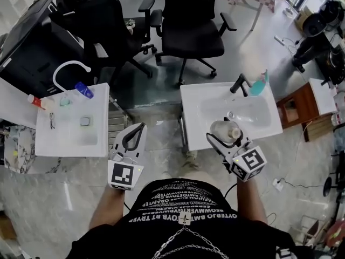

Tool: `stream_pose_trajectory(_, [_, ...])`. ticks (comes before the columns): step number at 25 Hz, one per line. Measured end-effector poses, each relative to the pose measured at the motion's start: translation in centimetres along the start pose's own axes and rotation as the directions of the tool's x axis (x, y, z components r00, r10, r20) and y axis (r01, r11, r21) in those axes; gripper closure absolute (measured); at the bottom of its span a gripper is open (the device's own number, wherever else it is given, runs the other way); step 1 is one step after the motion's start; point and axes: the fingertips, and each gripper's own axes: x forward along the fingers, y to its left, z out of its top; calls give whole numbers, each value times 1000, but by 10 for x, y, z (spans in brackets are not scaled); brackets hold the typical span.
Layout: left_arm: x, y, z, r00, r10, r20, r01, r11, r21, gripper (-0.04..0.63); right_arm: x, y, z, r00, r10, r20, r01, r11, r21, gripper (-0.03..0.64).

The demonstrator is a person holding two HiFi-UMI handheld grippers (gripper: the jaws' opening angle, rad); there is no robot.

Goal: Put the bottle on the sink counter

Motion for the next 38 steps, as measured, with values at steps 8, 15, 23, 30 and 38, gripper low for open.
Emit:
stream_pose_trajectory(8, [69, 24, 5, 998, 61, -11, -61, 998, -15, 589, 67, -63, -19, 995, 51, -85, -56, 996, -69, 281])
stream_pose_trajectory(15, [128, 27, -7, 997, 70, -44, -73, 996, -53, 589, 129, -114, -61, 985, 89, -148, -99, 993, -62, 281])
stream_pose_trajectory(23, [171, 34, -34, 993, 69, -99, -77, 994, -78, 589, 190, -141, -137, 964, 120, -239, -135, 990, -48, 281])
stream_pose_trajectory(30, [186, 25, -82, 988, 54, -147, -74, 988, -132, 589, 200, -104, -225, 910, 241, -337, -269, 963, -38, 281])
stream_pose_trajectory(38, [191, 4, -109, 983, 18, -185, -49, 985, -165, 589, 172, -75, -294, 865, 279, -417, -314, 949, -16, 281])
